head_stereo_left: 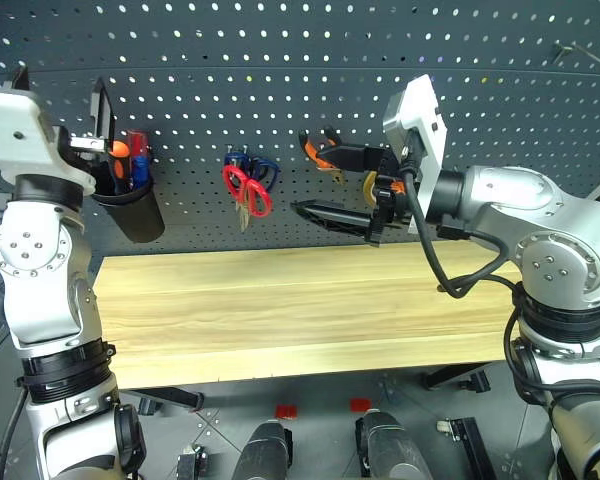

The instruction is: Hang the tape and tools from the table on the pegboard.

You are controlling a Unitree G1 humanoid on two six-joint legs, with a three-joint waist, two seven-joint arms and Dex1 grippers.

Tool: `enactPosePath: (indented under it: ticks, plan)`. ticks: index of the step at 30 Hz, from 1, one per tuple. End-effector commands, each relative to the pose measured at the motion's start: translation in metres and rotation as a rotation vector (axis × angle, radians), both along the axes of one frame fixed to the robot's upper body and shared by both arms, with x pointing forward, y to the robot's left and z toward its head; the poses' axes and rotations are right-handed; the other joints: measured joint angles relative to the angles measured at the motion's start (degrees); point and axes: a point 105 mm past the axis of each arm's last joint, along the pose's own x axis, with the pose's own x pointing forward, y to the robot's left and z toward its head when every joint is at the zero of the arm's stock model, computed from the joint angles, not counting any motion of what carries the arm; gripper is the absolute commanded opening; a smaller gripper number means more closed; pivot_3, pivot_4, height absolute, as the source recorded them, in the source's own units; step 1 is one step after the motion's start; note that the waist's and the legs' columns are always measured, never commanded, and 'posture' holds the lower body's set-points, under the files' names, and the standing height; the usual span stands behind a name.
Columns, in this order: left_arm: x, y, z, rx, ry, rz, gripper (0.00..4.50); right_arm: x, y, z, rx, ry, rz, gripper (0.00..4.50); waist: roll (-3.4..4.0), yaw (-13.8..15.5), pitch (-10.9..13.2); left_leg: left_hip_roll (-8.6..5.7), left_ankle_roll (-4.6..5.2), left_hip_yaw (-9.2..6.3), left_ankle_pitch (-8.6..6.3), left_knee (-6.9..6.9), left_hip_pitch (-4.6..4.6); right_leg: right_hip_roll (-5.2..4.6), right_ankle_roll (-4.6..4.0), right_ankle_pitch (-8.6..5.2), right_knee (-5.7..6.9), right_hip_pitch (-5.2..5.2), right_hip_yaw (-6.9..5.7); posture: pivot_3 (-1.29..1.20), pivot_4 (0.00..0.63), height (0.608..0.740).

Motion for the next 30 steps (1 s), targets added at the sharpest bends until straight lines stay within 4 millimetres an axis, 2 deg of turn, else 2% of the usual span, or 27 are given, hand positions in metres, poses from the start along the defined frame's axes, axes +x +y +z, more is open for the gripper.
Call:
enactPosePath:
  ticks: [1,2,4,6,9,13,16,19,22,27,28,30]
  plan:
    - [-0.003,-0.047,-0.010,0.047,0.068,-0.172,3.70,0.001,-0.012,0.006,0.048,-0.054,-0.030,4.50,0.01,0.1,-0.5,-0.04,0.00,0.01,0.00,0.01,0.00,-0.03,0.00,0.00,-0.01,0.03,0.01,-0.01,0.090,0.740]
    - [-0.003,-0.054,-0.015,0.047,0.097,-0.202,3.70,0.003,-0.014,0.005,0.049,-0.057,-0.045,4.50,0.03,0.1,-0.9,-0.05,0.00,0.03,0.00,0.02,0.01,-0.04,0.00,0.00,0.00,0.04,0.05,-0.01,0.090,0.740]
    - [0.001,-0.060,-0.042,-0.007,0.231,-0.224,3.70,0.009,-0.025,-0.002,0.067,-0.064,-0.117,4.50,0.04,0.0,-1.5,-0.03,0.01,0.08,0.00,0.02,0.06,-0.03,0.00,0.00,0.00,0.06,0.10,-0.01,0.083,0.740]
    - [0.002,-0.056,-0.064,-0.048,0.318,-0.164,3.70,0.019,-0.040,-0.010,0.087,-0.078,-0.225,4.50,0.05,-0.1,-2.0,-0.01,0.02,0.08,0.00,-0.01,0.10,0.05,0.00,0.00,-0.01,0.07,0.11,-0.01,0.081,0.740]
    - [-0.002,-0.047,-0.081,-0.096,0.378,-0.075,3.70,0.031,-0.062,-0.026,0.112,-0.092,-0.379,4.50,0.06,-0.1,-2.1,-0.01,0.02,0.12,-0.01,0.00,0.11,0.10,0.00,0.00,0.03,0.06,0.17,-0.01,0.078,0.740]
    - [-0.013,-0.036,-0.116,-0.144,0.470,-0.070,3.70,0.055,-0.106,-0.060,0.187,-0.141,-0.747,4.50,0.15,-0.1,-3.2,0.01,0.02,0.22,-0.01,-0.02,0.16,0.14,0.00,0.00,0.04,0.06,0.24,0.01,0.056,0.740]
    - [-0.021,-0.026,-0.144,-0.167,0.528,-0.042,3.70,0.052,-0.115,-0.094,0.170,-0.150,-0.841,4.50,0.37,0.1,-4.4,-0.01,0.01,0.30,-0.01,-0.16,0.26,0.14,0.00,0.00,-0.03,0.09,0.33,0.02,0.036,0.740]
    - [-0.030,-0.015,-0.171,-0.245,0.577,-0.007,3.70,0.044,-0.125,-0.137,0.149,-0.078,-0.925,4.50,0.45,0.7,-5.7,-0.06,0.01,0.39,-0.01,-0.14,0.30,0.14,0.00,0.00,-0.02,0.14,0.38,0.03,0.007,0.740]
    - [-0.039,-0.003,-0.193,-0.313,0.605,0.053,3.70,0.039,-0.139,-0.180,0.114,0.011,-1.021,4.50,0.64,1.7,-6.8,-0.16,0.04,0.42,-0.03,-0.18,0.89,0.20,-0.01,-0.01,-0.14,0.72,0.39,0.04,0.000,0.740]
    - [-0.047,0.004,-0.212,-0.349,0.616,0.096,3.70,0.041,-0.156,-0.212,0.054,-0.016,-1.113,4.50,0.84,2.9,-7.3,-0.13,0.55,0.58,-0.36,-0.83,2.93,0.31,0.00,-0.05,-1.04,2.84,0.39,0.07,0.000,0.740]
    - [-0.049,0.005,-0.214,-0.357,0.615,0.102,3.70,0.041,-0.160,-0.217,0.051,-0.008,-1.111,4.50,0.84,3.0,-7.5,-0.13,0.59,0.61,-0.38,-0.91,3.15,0.30,0.00,-0.05,-1.15,3.08,0.39,0.07,0.000,0.740]
    - [-0.051,0.010,-0.218,-0.362,0.610,0.122,3.70,0.043,-0.179,-0.228,0.081,0.041,-1.173,4.50,0.89,3.4,-7.6,-0.11,0.61,0.58,-0.40,-0.90,3.16,0.31,0.00,-0.05,-1.14,3.08,0.38,0.08,0.000,0.740]
